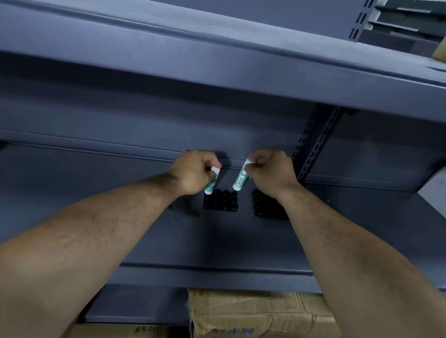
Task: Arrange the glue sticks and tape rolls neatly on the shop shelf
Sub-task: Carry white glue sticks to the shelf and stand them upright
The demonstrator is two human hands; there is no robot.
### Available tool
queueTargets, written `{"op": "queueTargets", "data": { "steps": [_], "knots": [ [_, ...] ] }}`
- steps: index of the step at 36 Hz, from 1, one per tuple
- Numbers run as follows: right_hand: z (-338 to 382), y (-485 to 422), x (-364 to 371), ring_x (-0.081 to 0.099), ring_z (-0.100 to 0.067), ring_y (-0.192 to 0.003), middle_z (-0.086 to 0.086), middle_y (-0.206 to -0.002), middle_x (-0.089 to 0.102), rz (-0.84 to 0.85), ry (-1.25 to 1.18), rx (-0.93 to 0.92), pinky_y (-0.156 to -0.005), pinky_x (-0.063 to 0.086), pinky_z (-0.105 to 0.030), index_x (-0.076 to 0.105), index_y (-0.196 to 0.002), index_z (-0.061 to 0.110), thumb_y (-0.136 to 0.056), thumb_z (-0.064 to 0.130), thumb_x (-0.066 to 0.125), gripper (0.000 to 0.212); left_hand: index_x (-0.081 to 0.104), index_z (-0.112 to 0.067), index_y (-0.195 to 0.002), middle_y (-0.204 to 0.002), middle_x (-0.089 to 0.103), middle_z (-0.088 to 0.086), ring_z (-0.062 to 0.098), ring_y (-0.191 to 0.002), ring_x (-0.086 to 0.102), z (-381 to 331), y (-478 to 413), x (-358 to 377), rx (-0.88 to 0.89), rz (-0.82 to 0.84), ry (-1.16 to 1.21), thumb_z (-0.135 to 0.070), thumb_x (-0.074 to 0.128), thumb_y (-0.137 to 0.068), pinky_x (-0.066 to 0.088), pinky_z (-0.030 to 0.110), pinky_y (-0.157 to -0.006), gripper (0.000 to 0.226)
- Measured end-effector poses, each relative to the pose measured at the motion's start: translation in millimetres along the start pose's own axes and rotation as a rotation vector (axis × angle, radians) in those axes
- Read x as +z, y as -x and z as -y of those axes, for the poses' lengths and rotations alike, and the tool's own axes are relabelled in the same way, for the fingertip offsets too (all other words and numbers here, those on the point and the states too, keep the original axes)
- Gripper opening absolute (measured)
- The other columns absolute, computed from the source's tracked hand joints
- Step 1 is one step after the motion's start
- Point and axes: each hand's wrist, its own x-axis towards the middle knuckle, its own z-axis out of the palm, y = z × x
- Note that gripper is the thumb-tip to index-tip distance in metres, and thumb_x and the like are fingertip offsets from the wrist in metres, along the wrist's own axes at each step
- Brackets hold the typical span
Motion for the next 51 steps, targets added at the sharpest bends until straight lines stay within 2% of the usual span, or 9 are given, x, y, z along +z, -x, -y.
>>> {"op": "queueTargets", "data": {
  "steps": [6, 11, 16, 21, 25, 31, 36, 40, 51],
  "knots": [
    [3.3, 0.5, 2.0, 0.066, 0.001, -0.078, 0.014, -0.085, 0.069, -0.001, -0.003, -0.011, -0.064, 0.047, -0.010, 0.072, -0.096, 0.023, -0.088, 0.010, 0.070, 0.016, 0.071, -0.031, -0.088, -0.092, 0.074, -0.007, 0.009, -0.085, 0.070, 0.4, 1.7, 5.1, 0.029, 0.028, 0.005, -0.015, 0.074, -0.087, 0.056, 0.025, -0.082, 0.017],
    [6.2, 0.7, 5.4, 0.066, -0.001, -0.080, 0.014, -0.079, 0.068, 0.022, 0.028, -0.024, -0.066, 0.045, -0.012, 0.071, -0.093, 0.023, -0.088, 0.010, 0.068, 0.015, 0.070, -0.029, -0.086, -0.085, 0.071, -0.013, 0.003, -0.081, 0.068, 1.3, 1.5, -2.2, -0.033, -0.002, 0.039, -0.014, 0.073, -0.087, 0.049, 0.011, -0.070, 0.015],
    [5.7, 0.5, 8.4, 0.064, -0.003, -0.073, 0.009, -0.076, 0.067, 0.058, 0.042, -0.015, -0.062, 0.044, -0.014, 0.072, -0.093, 0.021, -0.089, 0.010, 0.067, 0.013, 0.073, -0.025, -0.089, -0.088, 0.073, -0.010, 0.005, -0.082, 0.069, 7.4, 1.8, -4.6, -0.067, 0.001, 0.042, -0.013, 0.074, -0.085, 0.054, 0.018, -0.076, 0.013],
    [8.1, -3.1, 16.5, 0.056, 0.003, -0.056, 0.014, -0.062, 0.060, 0.099, 0.085, -0.037, -0.056, 0.041, -0.015, 0.065, -0.077, 0.025, -0.089, 0.009, 0.065, 0.021, 0.075, -0.020, -0.090, -0.084, 0.072, -0.007, 0.008, -0.077, 0.067, 0.1, -3.9, -5.6, -0.032, 0.041, -0.044, -0.011, 0.075, -0.084, 0.054, 0.021, -0.075, 0.011],
    [10.4, -5.3, 24.1, 0.059, 0.006, -0.065, 0.013, -0.078, 0.066, 0.115, 0.089, -0.039, -0.049, 0.038, -0.002, 0.071, -0.091, 0.022, -0.088, 0.009, 0.069, 0.013, 0.076, -0.017, -0.088, -0.084, 0.073, -0.005, 0.008, -0.076, 0.066, -5.2, -9.4, -10.4, -0.006, 0.076, -0.115, -0.009, 0.077, -0.081, 0.048, 0.016, -0.072, 0.010],
    [10.6, -8.9, 33.8, 0.063, 0.000, -0.080, 0.013, -0.085, 0.065, 0.141, 0.122, -0.044, -0.067, 0.047, -0.010, 0.073, -0.103, 0.018, -0.089, 0.010, 0.071, 0.016, 0.075, -0.018, -0.083, -0.082, 0.073, -0.004, 0.008, -0.077, 0.067, -10.9, -13.3, -16.3, -0.038, 0.116, -0.122, -0.006, 0.078, -0.080, 0.052, 0.019, -0.075, 0.013],
    [10.8, -8.5, 39.6, 0.070, -0.015, -0.086, 0.000, -0.090, 0.073, 0.158, 0.195, -0.064, -0.084, 0.060, -0.036, 0.074, -0.098, 0.013, -0.090, 0.009, 0.070, 0.010, 0.075, -0.017, -0.082, -0.077, 0.072, -0.006, 0.006, -0.071, 0.065, -9.4, -11.7, -16.2, -0.059, 0.094, -0.078, -0.007, 0.078, -0.080, 0.055, 0.020, -0.074, 0.011],
    [10.5, -9.7, 42.0, 0.072, -0.022, -0.087, -0.008, -0.091, 0.075, 0.163, 0.232, -0.077, -0.084, 0.059, -0.045, 0.074, -0.094, 0.007, -0.091, 0.008, 0.068, 0.006, 0.074, -0.017, -0.082, -0.079, 0.072, -0.005, 0.010, -0.077, 0.068, -9.6, -12.0, -16.6, -0.064, 0.102, -0.076, -0.008, 0.078, -0.080, 0.057, 0.025, -0.077, 0.009],
    [11.8, -17.3, 45.7, 0.071, -0.013, -0.084, -0.001, -0.092, 0.075, 0.213, 0.266, -0.094, -0.082, 0.060, -0.038, 0.075, -0.095, 0.016, -0.090, 0.010, 0.070, 0.009, 0.075, -0.017, -0.082, -0.077, 0.070, -0.007, 0.007, -0.075, 0.066, -12.4, -10.9, -19.2, -0.074, 0.116, -0.062, -0.007, 0.079, -0.079, 0.055, 0.021, -0.075, 0.011]
  ]
}}
